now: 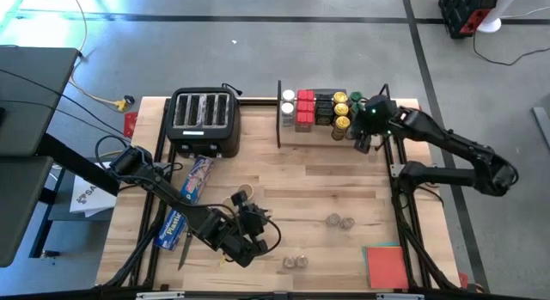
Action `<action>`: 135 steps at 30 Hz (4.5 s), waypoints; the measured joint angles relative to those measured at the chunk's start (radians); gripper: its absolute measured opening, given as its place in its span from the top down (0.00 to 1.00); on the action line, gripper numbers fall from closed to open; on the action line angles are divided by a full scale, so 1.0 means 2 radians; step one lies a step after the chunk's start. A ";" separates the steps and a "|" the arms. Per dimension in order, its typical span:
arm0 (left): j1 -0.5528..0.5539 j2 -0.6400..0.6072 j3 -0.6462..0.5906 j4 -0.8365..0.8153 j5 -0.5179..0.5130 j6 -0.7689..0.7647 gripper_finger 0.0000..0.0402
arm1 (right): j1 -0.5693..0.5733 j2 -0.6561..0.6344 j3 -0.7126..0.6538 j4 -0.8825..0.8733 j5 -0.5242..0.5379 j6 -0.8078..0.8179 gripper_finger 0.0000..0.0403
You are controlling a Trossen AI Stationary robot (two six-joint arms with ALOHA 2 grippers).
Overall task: Shelf spices
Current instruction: Put the green seasoning bottle on the shelf aligned with the other green seasoning bottle, then put the top right brown seasoning bottle on the shelf
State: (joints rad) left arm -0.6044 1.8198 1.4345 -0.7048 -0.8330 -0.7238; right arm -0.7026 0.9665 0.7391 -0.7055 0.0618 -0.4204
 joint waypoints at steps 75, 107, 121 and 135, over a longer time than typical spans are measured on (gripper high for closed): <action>0.002 0.000 0.000 0.015 0.002 0.010 0.82 | 0.096 0.109 0.008 -0.057 0.102 0.289 0.97; -0.002 0.000 0.000 -0.004 0.063 0.008 0.82 | 0.309 0.003 0.066 -0.093 0.177 0.363 0.98; -0.012 -0.009 0.065 -0.319 0.293 -0.183 0.79 | 0.530 0.035 0.066 0.015 0.231 0.367 1.00; -0.075 -0.009 -0.083 -0.257 0.233 -0.305 0.25 | 0.563 0.067 0.066 0.015 0.230 0.379 1.00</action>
State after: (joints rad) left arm -0.7551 1.8015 1.2692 -1.2191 -0.3666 -1.3338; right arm 0.4233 1.1004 0.8715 -0.6750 0.5222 0.3377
